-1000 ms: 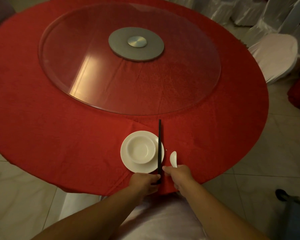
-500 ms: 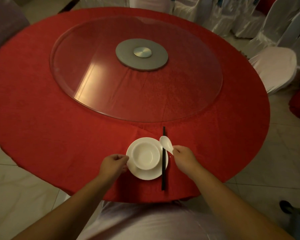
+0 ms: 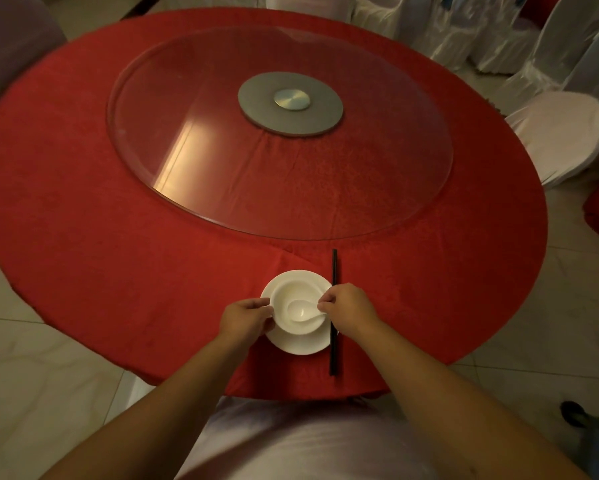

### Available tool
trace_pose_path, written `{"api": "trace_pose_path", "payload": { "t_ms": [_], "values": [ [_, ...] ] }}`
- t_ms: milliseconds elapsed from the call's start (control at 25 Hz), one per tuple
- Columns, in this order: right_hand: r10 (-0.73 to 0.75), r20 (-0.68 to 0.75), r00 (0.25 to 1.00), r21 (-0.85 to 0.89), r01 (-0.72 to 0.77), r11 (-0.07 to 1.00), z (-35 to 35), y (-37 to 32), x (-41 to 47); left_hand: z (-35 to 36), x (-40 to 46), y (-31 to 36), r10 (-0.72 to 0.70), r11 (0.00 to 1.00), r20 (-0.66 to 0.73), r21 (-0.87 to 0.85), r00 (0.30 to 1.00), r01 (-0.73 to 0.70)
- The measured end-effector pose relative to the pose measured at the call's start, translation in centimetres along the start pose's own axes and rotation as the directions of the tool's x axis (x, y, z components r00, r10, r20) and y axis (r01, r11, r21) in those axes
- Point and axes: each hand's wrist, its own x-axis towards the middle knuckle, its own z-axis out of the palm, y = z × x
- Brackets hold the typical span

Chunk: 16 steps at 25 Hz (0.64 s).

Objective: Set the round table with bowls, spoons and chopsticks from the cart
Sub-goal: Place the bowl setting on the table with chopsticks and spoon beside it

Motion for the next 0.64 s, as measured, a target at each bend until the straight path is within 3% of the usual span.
{"api": "trace_pose_path", "payload": {
  "t_ms": [640],
  "values": [
    [0.034,-0.096,0.995,-0.057,-0.039,0.998,1.0,-0.1,1.2,0.5,-0.2,-0.3,-0.029,0.999,-0.021,-0.017,0.999,0.028]
  ]
}}
